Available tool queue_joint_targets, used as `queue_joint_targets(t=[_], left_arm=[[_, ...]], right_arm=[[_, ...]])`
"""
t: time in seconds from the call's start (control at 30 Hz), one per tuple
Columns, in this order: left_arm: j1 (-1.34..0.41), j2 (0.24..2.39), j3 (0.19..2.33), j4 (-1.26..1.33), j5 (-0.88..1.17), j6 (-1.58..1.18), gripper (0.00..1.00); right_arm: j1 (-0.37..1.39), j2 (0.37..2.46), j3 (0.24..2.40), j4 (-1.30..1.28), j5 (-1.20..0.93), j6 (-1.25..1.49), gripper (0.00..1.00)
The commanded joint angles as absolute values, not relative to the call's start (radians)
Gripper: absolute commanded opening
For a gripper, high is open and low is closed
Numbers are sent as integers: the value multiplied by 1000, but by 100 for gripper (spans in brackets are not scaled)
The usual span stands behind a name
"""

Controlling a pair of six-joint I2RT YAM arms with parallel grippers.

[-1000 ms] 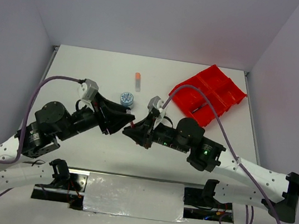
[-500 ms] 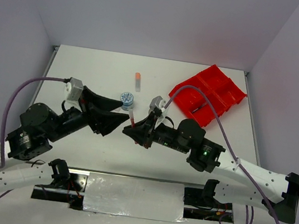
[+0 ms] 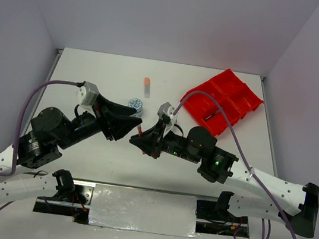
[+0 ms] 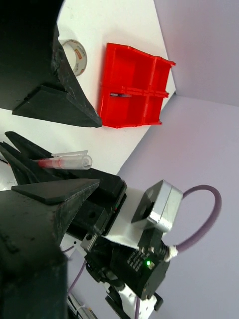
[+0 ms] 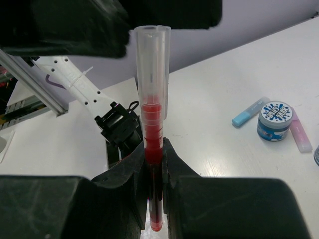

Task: Sort the stationery into containers
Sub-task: Close the pen cap on the pen.

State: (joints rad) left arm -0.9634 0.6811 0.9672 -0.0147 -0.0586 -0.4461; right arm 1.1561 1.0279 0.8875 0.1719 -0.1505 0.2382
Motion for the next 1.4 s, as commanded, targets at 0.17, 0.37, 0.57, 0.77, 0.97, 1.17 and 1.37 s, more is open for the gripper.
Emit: queue_joint_targets(t=[0.17, 0.37, 0.57, 0.77, 0.97, 1.17, 1.37], left_arm=[[-960, 712, 992, 15, -42, -431, 40], [-962, 744, 994, 12, 23, -439, 0], [-960, 761, 924, 6, 71, -468, 0], [-962, 724, 659, 172, 172, -584, 0], [-963, 680, 572, 166, 172, -609, 0], [-960, 597, 829, -153, -209, -560, 57], [-962, 630, 1253, -421, -764, -647, 99]], right_arm=[[1166, 1039, 923, 229, -160, 238, 0], [1166, 1019, 934, 221, -80, 238, 0], [1163, 1006, 1037, 212, 27, 203, 0], [1141, 1040, 1218, 212, 45, 147, 0], [1124, 1081, 1241, 187, 0, 152, 0], [1124, 1089, 1004, 164, -20, 195, 0], [1054, 1108, 830, 166, 47, 293, 0]])
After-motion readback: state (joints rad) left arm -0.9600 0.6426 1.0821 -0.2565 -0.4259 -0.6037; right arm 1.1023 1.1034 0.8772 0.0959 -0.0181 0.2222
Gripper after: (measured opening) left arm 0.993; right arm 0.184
